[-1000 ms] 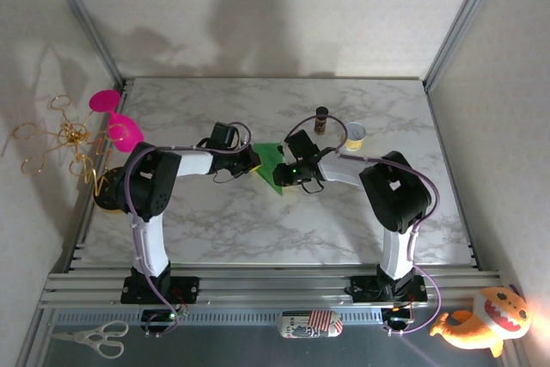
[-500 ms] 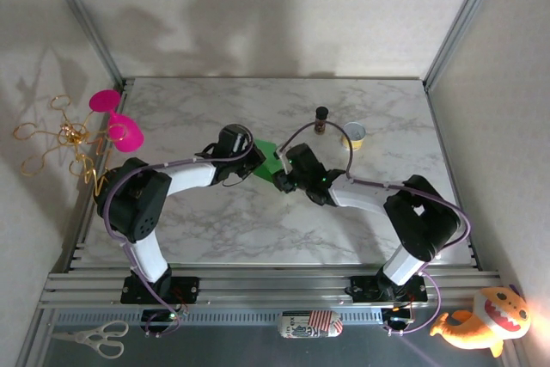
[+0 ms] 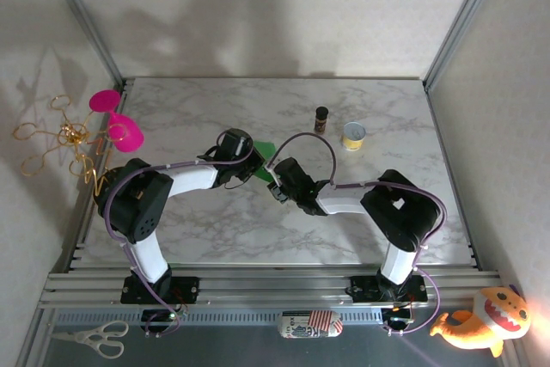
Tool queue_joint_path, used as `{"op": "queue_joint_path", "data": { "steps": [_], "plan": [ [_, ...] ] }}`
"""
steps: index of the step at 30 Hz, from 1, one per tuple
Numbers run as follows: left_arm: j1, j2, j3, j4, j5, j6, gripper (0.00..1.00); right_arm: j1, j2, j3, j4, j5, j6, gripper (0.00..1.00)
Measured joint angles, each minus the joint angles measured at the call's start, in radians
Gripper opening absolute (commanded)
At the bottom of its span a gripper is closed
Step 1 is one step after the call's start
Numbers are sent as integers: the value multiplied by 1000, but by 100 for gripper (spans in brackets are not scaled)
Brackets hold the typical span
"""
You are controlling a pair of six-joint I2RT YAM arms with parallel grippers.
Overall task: Fold a paper plane with a square sheet of paper (pick it up from the middle)
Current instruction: Fourth fold the wing at the center of the table.
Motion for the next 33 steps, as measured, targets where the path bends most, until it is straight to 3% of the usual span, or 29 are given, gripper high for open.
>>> {"op": "queue_joint_path", "data": {
  "steps": [6, 8, 12, 14, 18, 22, 33],
  "plan": [
    [0, 0, 0, 0, 1, -14, 8, 0, 37, 4, 17, 16, -11, 23],
    [3, 0, -2, 2, 5, -18, 15, 0, 40, 4, 19, 16, -18, 19],
    [30, -31, -43, 10, 15, -27, 38, 0, 40, 3, 31, 15, -36, 15],
    [62, -78, -84, 13, 14, -32, 40, 0, 39, 1, 37, 12, -46, 13],
    [133, -182, -160, 34, 3, -31, 36, 0, 39, -10, 43, -1, -65, 11],
    [139, -195, -208, 85, 20, -32, 26, -2, 39, -12, 48, -22, -76, 11],
    [113, -11, -199, 183, 162, -25, 14, -16, 39, -12, 55, -75, -83, 13]
  ]
}}
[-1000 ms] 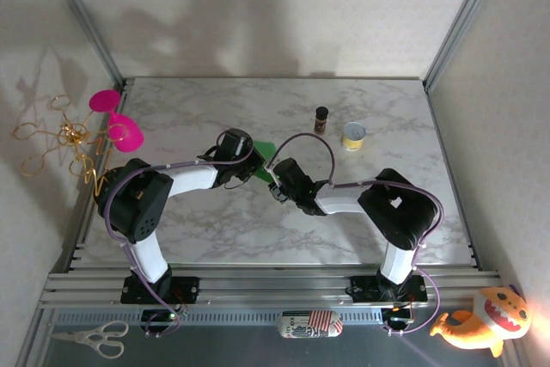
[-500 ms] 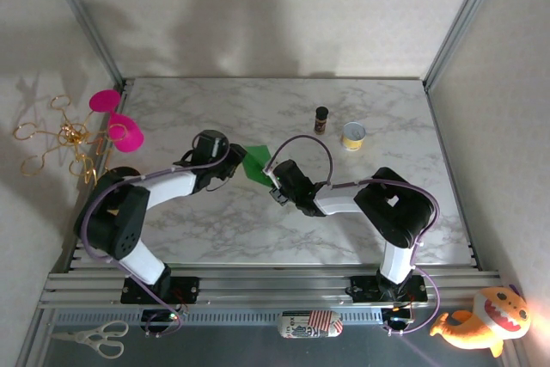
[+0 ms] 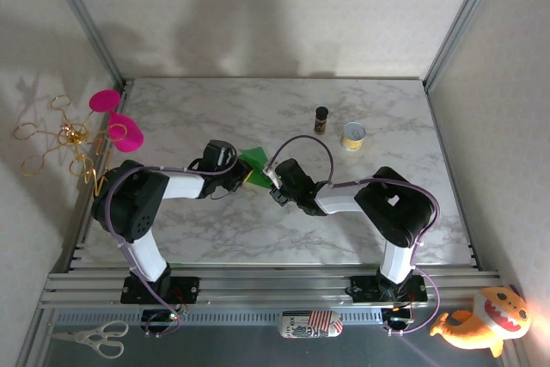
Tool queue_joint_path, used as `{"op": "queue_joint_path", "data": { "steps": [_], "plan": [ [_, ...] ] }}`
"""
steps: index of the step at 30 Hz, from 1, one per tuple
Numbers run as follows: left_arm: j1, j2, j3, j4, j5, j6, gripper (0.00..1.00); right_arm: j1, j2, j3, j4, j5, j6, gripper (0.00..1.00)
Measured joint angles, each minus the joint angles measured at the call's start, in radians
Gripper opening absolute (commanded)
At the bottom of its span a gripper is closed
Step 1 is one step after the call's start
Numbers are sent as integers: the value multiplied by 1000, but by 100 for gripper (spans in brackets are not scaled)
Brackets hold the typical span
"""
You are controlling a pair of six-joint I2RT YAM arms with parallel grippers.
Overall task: Fold a paper plane with a square sheet of paper (pick it up from the middle)
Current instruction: Fourth fold the wing at the center of the table.
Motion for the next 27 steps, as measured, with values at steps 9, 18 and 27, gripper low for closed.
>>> {"op": "queue_joint_path", "data": {
  "steps": [9, 18, 27],
  "plan": [
    [-1, 29, 10, -14, 9, 8, 12, -1, 0, 2, -1, -34, 2, 21],
    [-5, 34, 30, -45, 8, 34, 12, -2, 0, 13, -11, -52, 24, 23],
    [-9, 39, 39, -55, 8, 50, 12, -2, 0, 44, -35, -49, 35, 24]
  ]
}}
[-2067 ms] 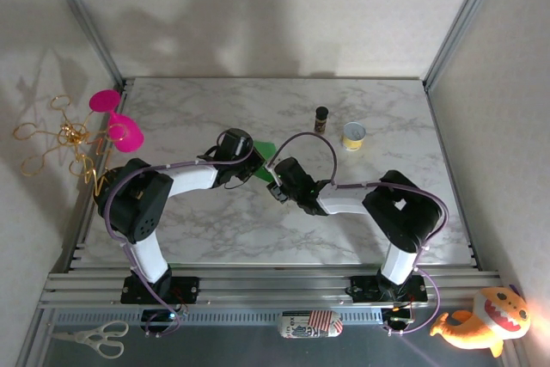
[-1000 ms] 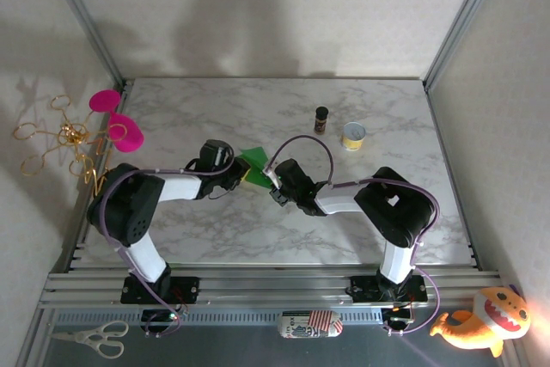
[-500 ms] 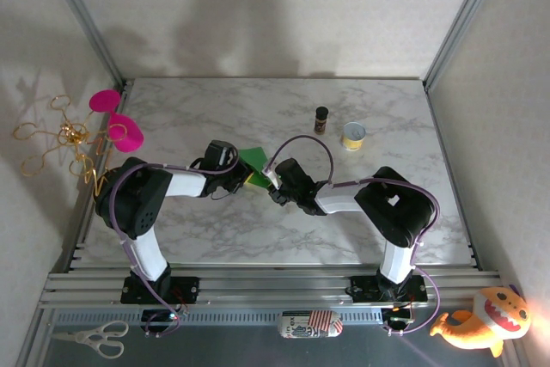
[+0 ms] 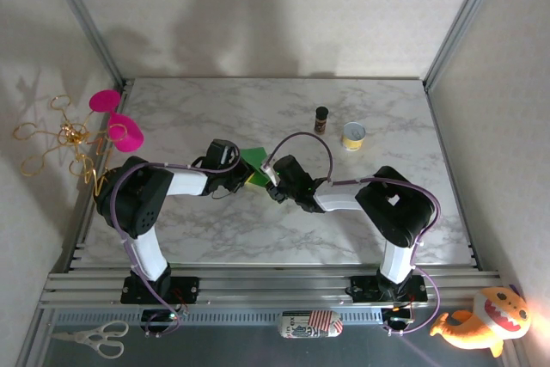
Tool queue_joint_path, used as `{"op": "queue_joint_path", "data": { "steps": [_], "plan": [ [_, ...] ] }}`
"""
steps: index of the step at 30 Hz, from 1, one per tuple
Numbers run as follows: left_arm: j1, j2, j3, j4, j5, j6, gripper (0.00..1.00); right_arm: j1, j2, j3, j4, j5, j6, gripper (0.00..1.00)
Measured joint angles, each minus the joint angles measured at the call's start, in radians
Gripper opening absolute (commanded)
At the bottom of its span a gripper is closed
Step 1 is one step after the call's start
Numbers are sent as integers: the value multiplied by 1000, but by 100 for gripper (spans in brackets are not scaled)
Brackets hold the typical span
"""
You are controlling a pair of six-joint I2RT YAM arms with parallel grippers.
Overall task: Fold a paper plane with a square sheet of paper (pick it up from the middle)
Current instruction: Fourth fold the wing at the center of the table.
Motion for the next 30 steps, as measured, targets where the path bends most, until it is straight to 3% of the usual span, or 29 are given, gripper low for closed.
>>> {"op": "queue_joint_path", "data": {
  "steps": [13, 30],
  "plan": [
    [-4, 1, 11, -21, -7, 16, 12, -9, 2, 3, -20, -38, 23, 16],
    [-5, -33, 35, -125, -55, 65, 16, -86, 45, 34, -51, -253, 92, 13]
  ]
}}
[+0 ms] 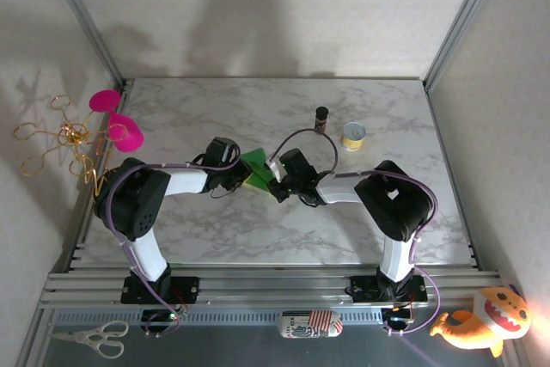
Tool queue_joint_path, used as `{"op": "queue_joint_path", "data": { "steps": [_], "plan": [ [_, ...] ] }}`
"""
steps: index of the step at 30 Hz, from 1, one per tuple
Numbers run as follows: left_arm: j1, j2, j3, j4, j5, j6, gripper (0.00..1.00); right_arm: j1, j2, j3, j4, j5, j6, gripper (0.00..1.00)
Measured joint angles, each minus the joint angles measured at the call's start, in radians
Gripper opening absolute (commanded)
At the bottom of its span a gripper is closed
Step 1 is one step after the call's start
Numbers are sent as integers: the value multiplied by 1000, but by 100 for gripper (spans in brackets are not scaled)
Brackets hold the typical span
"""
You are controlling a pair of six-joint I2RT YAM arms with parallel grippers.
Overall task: Fold a paper plane with a square sheet of paper (pick it up from the middle)
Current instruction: Fourth fold the wing at the center of the table.
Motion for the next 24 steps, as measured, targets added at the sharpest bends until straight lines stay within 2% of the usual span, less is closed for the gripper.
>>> {"op": "queue_joint_path", "data": {
  "steps": [7, 15, 24],
  "plan": [
    [0, -27, 0, -2, -3, 10, 17, -22, 14, 8, 2, -62, 32, 14],
    [-18, -24, -1, 3, 17, 10, 16, -26, 14, 12, -3, -78, 57, 17],
    [-20, 8, 2, 3, 18, 10, 22, -25, 10, 43, -78, -84, 69, 22]
  ]
}}
